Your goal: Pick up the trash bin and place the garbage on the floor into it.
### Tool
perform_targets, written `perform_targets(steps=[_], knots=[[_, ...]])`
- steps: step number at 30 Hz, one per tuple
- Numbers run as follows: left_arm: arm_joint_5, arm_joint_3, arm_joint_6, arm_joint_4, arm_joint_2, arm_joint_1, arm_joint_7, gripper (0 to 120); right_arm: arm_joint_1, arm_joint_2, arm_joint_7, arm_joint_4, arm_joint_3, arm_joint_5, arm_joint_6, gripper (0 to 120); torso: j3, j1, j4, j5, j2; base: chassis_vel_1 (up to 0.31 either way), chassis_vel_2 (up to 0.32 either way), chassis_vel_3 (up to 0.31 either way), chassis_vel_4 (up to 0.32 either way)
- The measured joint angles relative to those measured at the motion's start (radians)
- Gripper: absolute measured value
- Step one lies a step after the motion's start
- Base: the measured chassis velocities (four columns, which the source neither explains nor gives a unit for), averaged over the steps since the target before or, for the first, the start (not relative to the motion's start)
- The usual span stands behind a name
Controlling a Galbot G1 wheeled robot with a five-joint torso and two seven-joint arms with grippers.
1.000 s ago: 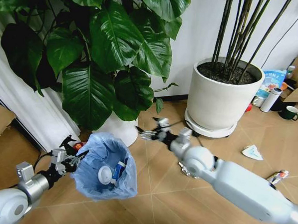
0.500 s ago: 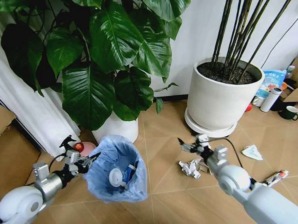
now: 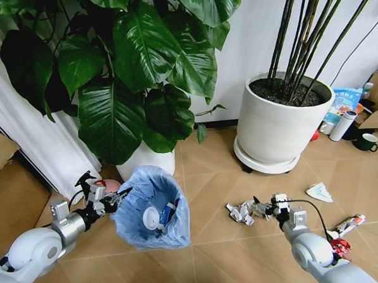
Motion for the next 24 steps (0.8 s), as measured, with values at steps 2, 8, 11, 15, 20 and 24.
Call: perform_targets(steps=[2, 8, 11, 15, 20, 24], knots=[[-0.002, -0.002, 0.000, 0.000, 0.000, -0.001, 0.000, 0, 0.015, 0.008, 0.000, -0.027, -0.012, 0.010, 0.001, 100, 0.000, 0.000, -0.0001, 0.0001, 0.000, 0.000, 0.000, 0.000, 0.000], [-0.006, -0.020, 0.000, -0.007, 0.006, 0.017, -0.001, 0, 0.087, 0.045, -0.003, -0.122, -0.064, 0.060, 0.007, 100, 0.000, 0.000, -0.0001, 0.0001, 0.000, 0.000, 0.000, 0.000, 0.000], [-0.007, -0.043, 0.000, -0.014, 0.011, 0.047, 0.000, 0, 0.135, 0.080, -0.017, -0.192, -0.094, 0.081, 0.020, 100, 0.000, 0.000, 0.0002, -0.0003, 0.000, 0.000, 0.000, 0.000, 0.000], [-0.007, -0.068, 0.000, -0.020, 0.017, 0.075, 0.004, 0, 0.169, 0.122, -0.021, -0.248, -0.114, 0.092, 0.023, 100, 0.000, 0.000, 0.0002, 0.0003, 0.000, 0.000, 0.000, 0.000, 0.000], [-0.010, -0.098, 0.000, -0.028, 0.024, 0.100, 0.006, 0, 0.207, 0.161, -0.023, -0.313, -0.145, 0.052, 0.024, 100, 0.000, 0.000, 0.0000, -0.0001, 0.000, 0.000, 0.000, 0.000, 0.000], [-0.011, -0.113, 0.000, -0.036, 0.024, 0.113, 0.006, 0, 0.243, 0.187, -0.018, -0.366, -0.162, -0.005, 0.026, 100, 0.000, 0.000, 0.0000, 0.0000, 0.000, 0.000, 0.000, 0.000, 0.000]])
